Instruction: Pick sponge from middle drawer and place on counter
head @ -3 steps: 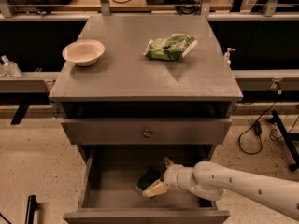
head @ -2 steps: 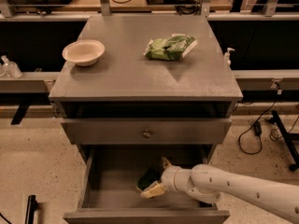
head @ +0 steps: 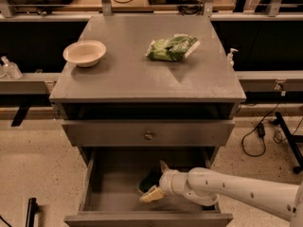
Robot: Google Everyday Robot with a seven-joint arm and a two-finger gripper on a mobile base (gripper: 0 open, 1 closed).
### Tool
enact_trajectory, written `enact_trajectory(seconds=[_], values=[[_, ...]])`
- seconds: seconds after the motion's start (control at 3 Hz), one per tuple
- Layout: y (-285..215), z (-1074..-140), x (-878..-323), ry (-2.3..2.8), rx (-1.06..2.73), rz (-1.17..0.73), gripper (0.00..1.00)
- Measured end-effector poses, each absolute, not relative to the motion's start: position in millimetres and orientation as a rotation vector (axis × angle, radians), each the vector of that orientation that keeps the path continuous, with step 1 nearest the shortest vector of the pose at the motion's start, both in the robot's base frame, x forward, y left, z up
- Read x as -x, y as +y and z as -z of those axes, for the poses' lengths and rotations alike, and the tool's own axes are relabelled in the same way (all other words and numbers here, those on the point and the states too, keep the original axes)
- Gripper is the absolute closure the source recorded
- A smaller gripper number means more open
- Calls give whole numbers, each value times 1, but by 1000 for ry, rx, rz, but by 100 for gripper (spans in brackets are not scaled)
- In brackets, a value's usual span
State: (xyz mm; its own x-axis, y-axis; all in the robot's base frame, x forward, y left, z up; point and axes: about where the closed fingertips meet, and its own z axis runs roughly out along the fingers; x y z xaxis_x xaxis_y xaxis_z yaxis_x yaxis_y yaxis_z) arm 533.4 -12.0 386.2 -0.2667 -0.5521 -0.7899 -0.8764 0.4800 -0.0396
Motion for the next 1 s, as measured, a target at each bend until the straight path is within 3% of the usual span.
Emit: enact_trajectory(seconds=[0.33,0.67,1.0], values=[[-5,-379,-529,1968,1208,-575,0],[0,-375,-527,1969,1213,-617,17],[1,-372,-525,1967,1202,-654,48]])
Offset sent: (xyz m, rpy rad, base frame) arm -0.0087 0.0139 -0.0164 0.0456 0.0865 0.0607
